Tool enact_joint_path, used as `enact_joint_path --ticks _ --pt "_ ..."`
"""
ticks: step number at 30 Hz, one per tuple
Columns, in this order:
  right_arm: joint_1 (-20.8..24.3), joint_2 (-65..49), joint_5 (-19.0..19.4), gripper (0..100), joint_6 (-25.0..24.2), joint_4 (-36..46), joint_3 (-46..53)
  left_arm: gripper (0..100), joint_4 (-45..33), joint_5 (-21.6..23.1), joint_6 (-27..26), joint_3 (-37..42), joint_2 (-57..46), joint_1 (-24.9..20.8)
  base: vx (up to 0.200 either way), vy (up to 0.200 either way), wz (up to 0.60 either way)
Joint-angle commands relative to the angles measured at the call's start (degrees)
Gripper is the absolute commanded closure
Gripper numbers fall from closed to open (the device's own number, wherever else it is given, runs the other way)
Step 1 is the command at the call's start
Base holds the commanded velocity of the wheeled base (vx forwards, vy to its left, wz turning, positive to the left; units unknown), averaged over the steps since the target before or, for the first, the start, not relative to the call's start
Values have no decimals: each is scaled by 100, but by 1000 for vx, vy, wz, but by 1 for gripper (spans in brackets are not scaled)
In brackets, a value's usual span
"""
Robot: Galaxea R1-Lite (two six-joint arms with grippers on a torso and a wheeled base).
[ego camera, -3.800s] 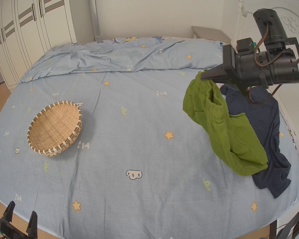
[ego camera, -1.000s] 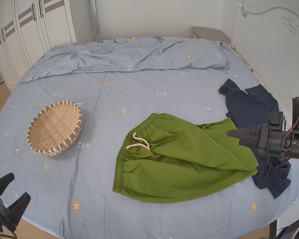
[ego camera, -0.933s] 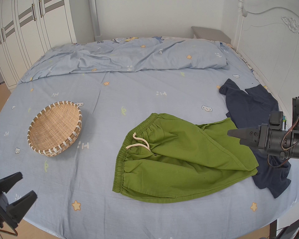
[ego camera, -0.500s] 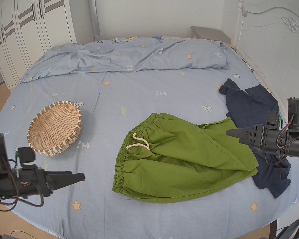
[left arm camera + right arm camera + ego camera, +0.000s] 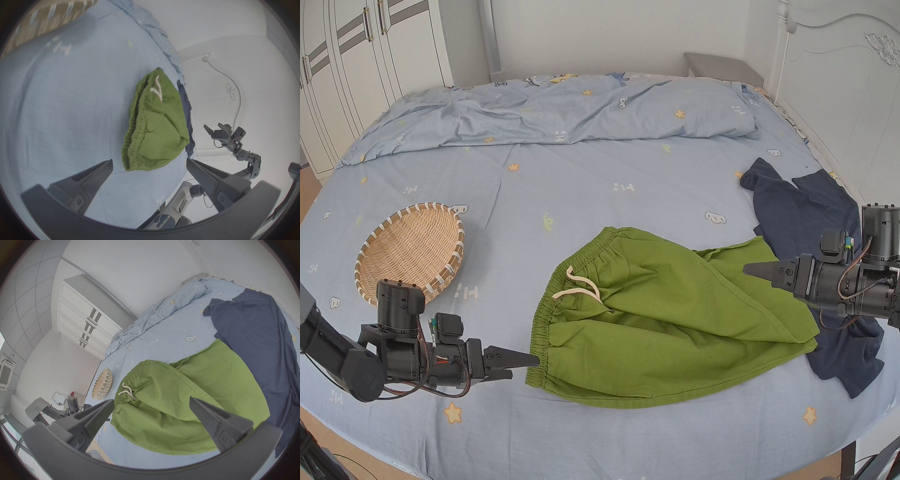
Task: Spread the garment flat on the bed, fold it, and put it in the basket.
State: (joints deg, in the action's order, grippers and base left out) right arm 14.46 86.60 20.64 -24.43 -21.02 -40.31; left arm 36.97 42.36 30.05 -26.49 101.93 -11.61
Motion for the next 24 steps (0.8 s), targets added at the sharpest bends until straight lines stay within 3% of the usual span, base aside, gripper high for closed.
enact_joint_path --ticks 1,10,20,21,24 --pt "-4 190 2 0 0 -236 208 0 91 18 142 -32 548 -175 0 0 0" --pt "-31 190 -7 0 -27 -403 252 0 179 18 229 -111 750 -360 0 0 0" --pt "-22 190 46 0 -53 -403 261 0 1602 9 845 -32 1365 -360 0 0 0" --pt "-22 190 46 0 -53 -403 261 100 1690 9 880 -14 1391 -360 0 0 0" --pt "-22 190 46 0 -53 -403 261 100 1840 0 941 -5 1462 -360 0 0 0"
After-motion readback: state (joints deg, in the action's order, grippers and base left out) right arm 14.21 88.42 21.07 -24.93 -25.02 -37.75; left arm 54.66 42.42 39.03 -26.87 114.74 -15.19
